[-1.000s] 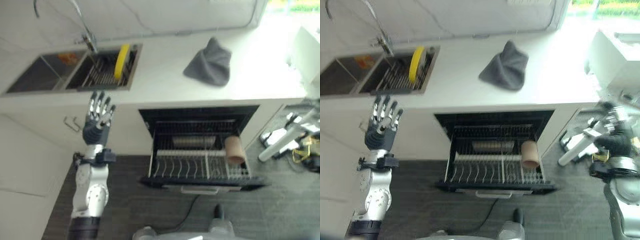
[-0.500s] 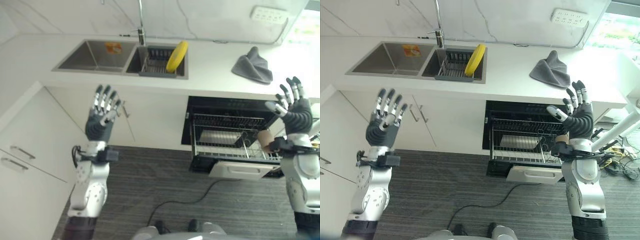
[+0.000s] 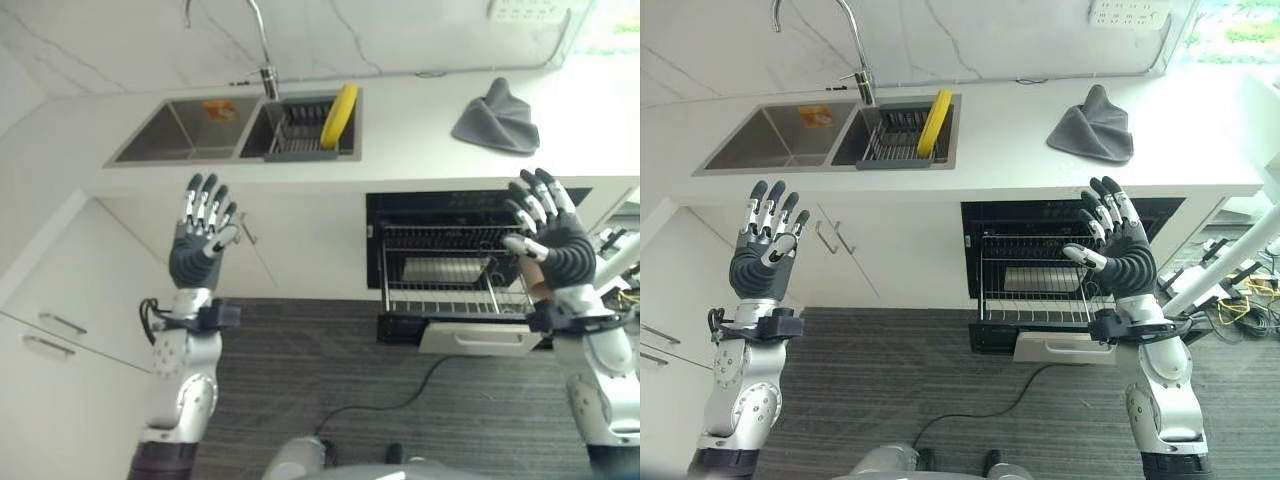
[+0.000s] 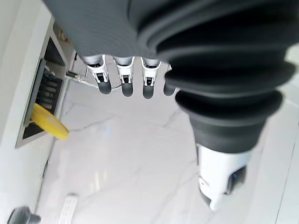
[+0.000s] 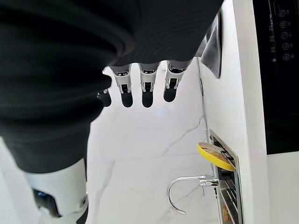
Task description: Place the dishes in the dishwasher.
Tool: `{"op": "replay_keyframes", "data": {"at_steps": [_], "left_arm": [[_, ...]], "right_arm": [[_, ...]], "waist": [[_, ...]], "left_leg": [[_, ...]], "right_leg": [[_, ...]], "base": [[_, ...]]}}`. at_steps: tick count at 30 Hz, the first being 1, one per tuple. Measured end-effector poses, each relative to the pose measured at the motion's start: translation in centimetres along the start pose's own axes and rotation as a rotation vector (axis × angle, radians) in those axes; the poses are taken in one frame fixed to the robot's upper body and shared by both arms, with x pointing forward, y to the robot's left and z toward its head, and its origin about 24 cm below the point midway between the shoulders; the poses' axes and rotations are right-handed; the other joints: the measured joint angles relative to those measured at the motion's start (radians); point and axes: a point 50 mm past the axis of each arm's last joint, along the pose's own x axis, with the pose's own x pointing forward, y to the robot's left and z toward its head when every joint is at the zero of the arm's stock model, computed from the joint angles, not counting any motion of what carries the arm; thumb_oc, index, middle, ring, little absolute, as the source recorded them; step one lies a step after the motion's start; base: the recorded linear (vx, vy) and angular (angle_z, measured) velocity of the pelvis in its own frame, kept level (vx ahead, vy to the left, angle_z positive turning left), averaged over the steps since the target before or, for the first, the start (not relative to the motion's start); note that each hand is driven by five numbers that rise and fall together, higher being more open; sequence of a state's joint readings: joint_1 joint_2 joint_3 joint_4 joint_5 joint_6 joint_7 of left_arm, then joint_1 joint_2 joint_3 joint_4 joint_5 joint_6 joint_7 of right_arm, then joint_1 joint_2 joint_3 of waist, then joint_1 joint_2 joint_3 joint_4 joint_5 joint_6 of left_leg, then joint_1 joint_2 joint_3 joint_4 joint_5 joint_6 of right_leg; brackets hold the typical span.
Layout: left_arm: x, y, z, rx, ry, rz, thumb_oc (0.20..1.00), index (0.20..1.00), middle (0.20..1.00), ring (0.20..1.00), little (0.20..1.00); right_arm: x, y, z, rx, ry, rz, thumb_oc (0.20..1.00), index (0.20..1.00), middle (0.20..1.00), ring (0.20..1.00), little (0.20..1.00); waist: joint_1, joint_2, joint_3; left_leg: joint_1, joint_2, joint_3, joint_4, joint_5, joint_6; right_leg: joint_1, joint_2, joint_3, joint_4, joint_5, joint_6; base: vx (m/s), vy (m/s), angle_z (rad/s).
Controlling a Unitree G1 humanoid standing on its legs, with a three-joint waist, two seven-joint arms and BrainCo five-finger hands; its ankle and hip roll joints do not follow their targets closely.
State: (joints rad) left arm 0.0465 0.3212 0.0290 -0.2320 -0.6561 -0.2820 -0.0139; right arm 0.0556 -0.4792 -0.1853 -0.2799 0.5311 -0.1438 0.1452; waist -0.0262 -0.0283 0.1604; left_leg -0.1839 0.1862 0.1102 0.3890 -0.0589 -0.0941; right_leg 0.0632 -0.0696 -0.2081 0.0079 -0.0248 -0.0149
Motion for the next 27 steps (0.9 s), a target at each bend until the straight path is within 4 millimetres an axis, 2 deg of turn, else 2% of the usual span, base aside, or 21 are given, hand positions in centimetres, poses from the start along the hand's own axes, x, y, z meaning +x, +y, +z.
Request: {"op": "replay_keyframes", "data": {"at_steps": [1,2,3,4,6,7,8,9,10,11,12,13,14,15,16,17,19,22,27], "left_arm": [[-0.6,0.4,-0.2,0.006,0.016,0.017,1.0,1.0,1.0,1.0,1.0],[-0.8,0.7,-0.7,0.007,0.038,0.033,1.0,1.0,1.0,1.0,1.0],[-0.1,0.5,-0.8,-0.006,0.022,0.032,1.0,1.0,1.0,1.0,1.0],[0.6,0.1,-0.4,-0.021,-0.006,0.007,1.0,1.0,1.0,1.0,1.0],[1.6,-0.7,-0.3,-0.071,-0.034,-0.025,1.0,1.0,1.0,1.0,1.0],[1.7,-0.8,-0.2,-0.077,-0.042,-0.035,1.0,1.0,1.0,1.0,1.0],[1.5,-0.6,-0.5,-0.082,-0.017,-0.034,1.0,1.0,1.0,1.0,1.0],[1.3,-0.4,-0.6,-0.084,0.004,-0.03,1.0,1.0,1.0,1.0,1.0],[1.2,-0.2,-0.6,-0.069,0.022,-0.04,1.0,1.0,1.0,1.0,1.0],[0.5,0.2,-0.4,-0.045,0.041,-0.044,1.0,1.0,1.0,1.0,1.0],[-0.1,1.1,-0.3,-0.015,0.068,-0.032,1.0,1.0,1.0,1.0,1.0],[-0.1,1.2,0.0,-0.01,0.059,-0.03,1.0,1.0,1.0,1.0,1.0],[0.0,1.0,0.3,-0.01,0.044,-0.038,1.0,1.0,1.0,1.0,1.0],[0.2,0.9,0.4,-0.011,0.036,-0.04,1.0,1.0,1.0,1.0,1.0],[0.2,0.9,0.4,-0.007,0.04,-0.046,1.0,1.0,1.0,1.0,1.0],[0.2,0.7,0.2,-0.011,0.047,-0.055,1.0,1.0,1.0,1.0,1.0],[0.2,0.5,0.0,-0.015,0.055,-0.062,1.0,1.0,1.0,1.0,1.0],[0.2,0.4,0.0,-0.013,0.056,-0.063,1.0,1.0,1.0,1.0,1.0],[0.3,0.2,-0.1,0.018,0.06,-0.078,1.0,1.0,1.0,1.0,1.0]], "right_arm": [[0.2,-0.3,0.5,-0.007,-0.023,-0.013,1.0,1.0,1.0,1.0,1.0],[0.4,-0.5,0.9,-0.013,-0.04,-0.011,1.0,1.0,1.0,1.0,1.0],[0.5,-0.9,1.7,-0.021,-0.066,-0.006,1.0,1.0,1.0,1.0,1.0],[0.6,-1.0,2.4,-0.04,-0.087,0.001,1.0,1.0,1.0,1.0,1.0],[0.5,-1.3,2.8,-0.077,-0.08,0.014,1.0,1.0,1.0,1.0,1.0],[0.3,-1.2,2.3,-0.046,-0.076,-0.009,1.0,1.0,1.0,1.0,1.0],[-0.7,-0.5,2.1,-0.016,-0.06,-0.016,1.0,1.0,1.0,1.0,1.0],[-0.7,0.2,1.7,0.009,-0.05,0.001,1.0,1.0,1.0,1.0,1.0],[-0.9,0.9,1.1,0.036,-0.034,0.01,1.0,1.0,1.0,1.0,1.0],[-0.7,1.9,0.8,0.063,-0.034,0.035,1.0,1.0,1.0,1.0,1.0],[-0.5,3.7,0.2,0.09,-0.019,0.095,1.0,1.0,1.0,1.0,1.0],[-0.5,3.9,0.1,0.096,-0.014,0.104,1.0,1.0,1.0,1.0,1.0],[-0.4,3.9,0.2,0.09,-0.022,0.103,1.0,1.0,1.0,1.0,1.0],[-0.2,3.8,0.3,0.088,-0.028,0.086,1.0,1.0,1.0,1.0,1.0],[-0.2,3.7,0.4,0.077,-0.026,0.076,1.0,1.0,1.0,1.0,1.0],[-0.2,3.5,0.5,0.051,-0.026,0.072,1.0,1.0,1.0,1.0,1.0],[-0.5,2.9,0.4,0.023,-0.009,0.059,1.0,1.0,1.0,1.0,1.0],[-0.7,2.4,-0.1,0.022,0.008,0.03,1.0,1.0,1.0,1.0,1.0],[-0.4,2.6,-0.1,0.038,-0.012,0.014,1.0,1.0,1.0,1.0,1.0]], "waist": [[-0.03,0.007,0.004],[-0.053,0.025,0.008],[-0.064,0.04,0.014],[-0.076,0.053,0.023],[-0.1,0.087,0.031],[-0.072,0.071,0.045],[-0.06,0.029,0.064],[-0.057,0.002,0.069],[-0.046,-0.014,0.068],[-0.019,-0.011,0.068],[0.017,0.002,0.069],[0.015,0.007,0.067],[0.014,-0.004,0.058],[0.013,-0.002,0.059],[0.013,-0.005,0.056],[0.01,-0.01,0.053],[-0.003,-0.012,0.048],[-0.033,0.008,0.037],[-0.029,0.022,0.003]], "left_leg": [[0.045,0.086,0.023,-0.126,-0.004,0.012],[0.106,0.143,-0.029,-0.255,0.013,-0.028],[0.154,0.148,-0.043,-0.356,0.021,-0.055],[0.15,0.12,-0.021,-0.347,0.023,-0.059],[0.159,0.041,0.032,-0.339,0.051,-0.025],[0.166,-0.014,0.037,-0.318,0.083,-0.009],[0.167,-0.096,0.035,-0.312,0.05,0.037],[0.168,-0.143,0.039,-0.309,0.04,0.055],[0.172,-0.182,0.054,-0.301,0.045,0.08],[0.171,-0.184,0.073,-0.284,0.059,0.115],[0.218,-0.169,0.12,-0.327,0.05,0.147],[0.224,-0.172,0.119,-0.351,0.057,0.157],[0.224,-0.181,0.122,-0.372,0.061,0.151],[0.219,-0.182,0.117,-0.379,0.067,0.151],[0.223,-0.188,0.117,-0.393,0.079,0.134],[0.223,-0.201,0.115,-0.4,0.084,0.128],[0.222,-0.242,0.11,-0.409,0.094,0.139],[0.229,-0.273,0.082,-0.423,0.101,0.149],[0.258,-0.275,0.089,-0.442,0.095,0.144]], "right_leg": [[-0.003,0.013,0.004,0.013,-0.006,0.002],[-0.002,0.016,0.023,0.016,-0.001,0.013],[-0.044,-0.012,0.045,0.039,0.0,0.048],[-0.063,-0.038,0.054,0.052,0.008,0.075],[-0.06,-0.094,0.036,0.068,0.009,0.135],[-0.064,-0.148,0.052,0.093,0.007,0.159],[-0.053,-0.226,0.052,0.099,0.014,0.17],[-0.055,-0.273,0.054,0.101,0.035,0.167],[-0.071,-0.298,0.046,0.101,0.094,0.146],[-0.086,-0.298,0.019,0.099,0.17,0.145],[-0.112,-0.265,-0.042,0.187,0.136,0.155],[-0.12,-0.237,-0.058,0.249,0.086,0.157],[-0.141,-0.178,-0.046,0.313,0.033,0.167],[-0.158,-0.112,-0.033,0.387,-0.044,0.161],[-0.173,-0.039,0.005,0.43,-0.094,0.144],[-0.174,0.008,0.006,0.43,-0.124,0.121],[-0.17,0.065,0.025,0.372,-0.148,0.103],[-0.145,0.058,0.036,0.218,-0.128,0.087],[-0.094,0.044,0.034,0.111,-0.018,0.078]], "base": [[-0.08,0.69,-0.12],[-0.13,1.061,-0.4],[-0.09,0.791,-0.39],[-0.03,0.913,-0.23],[0.04,0.649,0.25],[0.03,0.483,0.29],[0.03,0.576,0.06],[0.0,0.537,0.17],[-0.02,0.554,-0.27],[-0.03,0.279,-0.82],[-0.03,0.279,-0.71],[-0.01,0.202,-0.34],[-0.01,0.205,0.26],[0.01,0.109,0.19],[0.01,0.063,0.16],[0.02,0.012,0.09],[0.05,-0.061,0.13],[0.05,-0.093,0.31],[0.03,-0.081,0.01]]}}
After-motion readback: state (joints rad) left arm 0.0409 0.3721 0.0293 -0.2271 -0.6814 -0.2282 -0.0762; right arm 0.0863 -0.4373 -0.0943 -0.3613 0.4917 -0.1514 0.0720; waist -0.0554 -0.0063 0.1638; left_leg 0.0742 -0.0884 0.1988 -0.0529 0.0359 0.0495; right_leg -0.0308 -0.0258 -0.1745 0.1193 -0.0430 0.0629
